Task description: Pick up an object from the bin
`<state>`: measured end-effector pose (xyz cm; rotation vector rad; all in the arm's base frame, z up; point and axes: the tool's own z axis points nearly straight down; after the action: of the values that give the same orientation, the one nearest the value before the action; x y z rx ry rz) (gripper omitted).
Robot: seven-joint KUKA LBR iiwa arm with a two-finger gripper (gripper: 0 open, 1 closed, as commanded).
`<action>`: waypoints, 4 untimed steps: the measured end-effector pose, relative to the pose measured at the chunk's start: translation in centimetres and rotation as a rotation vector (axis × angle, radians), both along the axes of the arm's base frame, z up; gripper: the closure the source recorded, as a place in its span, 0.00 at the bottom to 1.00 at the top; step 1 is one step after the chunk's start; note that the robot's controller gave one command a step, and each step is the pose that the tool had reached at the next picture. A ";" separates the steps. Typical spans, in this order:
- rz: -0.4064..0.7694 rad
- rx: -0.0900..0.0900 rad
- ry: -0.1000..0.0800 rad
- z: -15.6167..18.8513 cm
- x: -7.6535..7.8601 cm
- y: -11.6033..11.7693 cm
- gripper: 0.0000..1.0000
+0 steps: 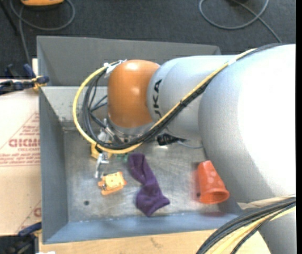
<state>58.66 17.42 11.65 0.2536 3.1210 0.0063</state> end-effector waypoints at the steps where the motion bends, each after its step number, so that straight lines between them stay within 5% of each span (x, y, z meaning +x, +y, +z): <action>1: 0.005 0.005 -0.022 -0.7 0.8 -0.6 0.00; 2: 0.019 0.004 -0.009 -0.7 0.6 -0.8 0.00; 3: 0.127 -0.003 -0.017 -0.8 1.3 -2.6 0.00; 4: 0.202 -0.002 -0.005 -3.3 5.5 -1.6 1.00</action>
Offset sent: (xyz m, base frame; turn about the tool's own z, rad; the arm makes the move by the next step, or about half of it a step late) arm 0.0142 -0.0690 -0.0359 -0.0501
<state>64.21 15.79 8.35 -0.0628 3.1262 0.0052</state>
